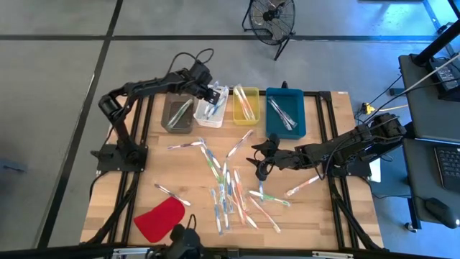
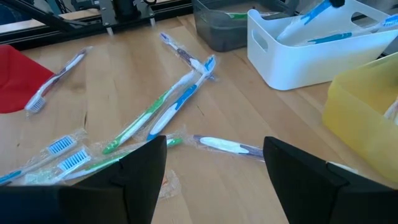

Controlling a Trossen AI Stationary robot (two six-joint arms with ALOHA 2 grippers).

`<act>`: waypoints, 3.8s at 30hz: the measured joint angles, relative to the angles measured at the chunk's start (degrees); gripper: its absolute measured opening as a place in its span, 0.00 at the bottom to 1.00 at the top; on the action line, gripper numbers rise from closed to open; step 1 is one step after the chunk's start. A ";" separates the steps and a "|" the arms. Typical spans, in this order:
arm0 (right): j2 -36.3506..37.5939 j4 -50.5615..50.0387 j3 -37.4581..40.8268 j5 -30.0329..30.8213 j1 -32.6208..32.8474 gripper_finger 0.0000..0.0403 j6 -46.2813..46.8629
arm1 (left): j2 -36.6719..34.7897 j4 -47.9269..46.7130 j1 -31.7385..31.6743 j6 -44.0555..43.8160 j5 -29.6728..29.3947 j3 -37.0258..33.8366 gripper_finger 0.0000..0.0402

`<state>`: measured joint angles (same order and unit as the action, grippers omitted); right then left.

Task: Pick & Place Toothbrushes
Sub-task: Put the blue toothbrush into the white bin

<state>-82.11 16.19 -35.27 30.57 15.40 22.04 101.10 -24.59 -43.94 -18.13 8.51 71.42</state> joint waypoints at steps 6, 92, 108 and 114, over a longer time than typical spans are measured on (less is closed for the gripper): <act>0.00 -0.08 0.00 0.00 0.02 0.67 -0.02 | 2.94 0.71 -0.49 -0.69 0.12 0.00 0.06; -0.07 -47.82 -21.91 -18.64 -0.59 0.27 6.72 | -32.33 27.19 32.85 -0.79 -15.22 -38.76 0.38; -4.41 -54.91 -22.08 -27.61 -0.57 0.27 23.45 | -32.26 24.36 43.32 -7.67 -20.92 -42.14 0.37; -7.34 -52.42 -22.08 -28.21 -0.57 0.34 30.18 | -32.24 24.10 44.69 -7.69 -21.59 -42.14 0.37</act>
<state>-89.45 -36.24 -57.34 2.36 14.83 52.22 68.86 -0.49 0.75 -25.82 -13.08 29.28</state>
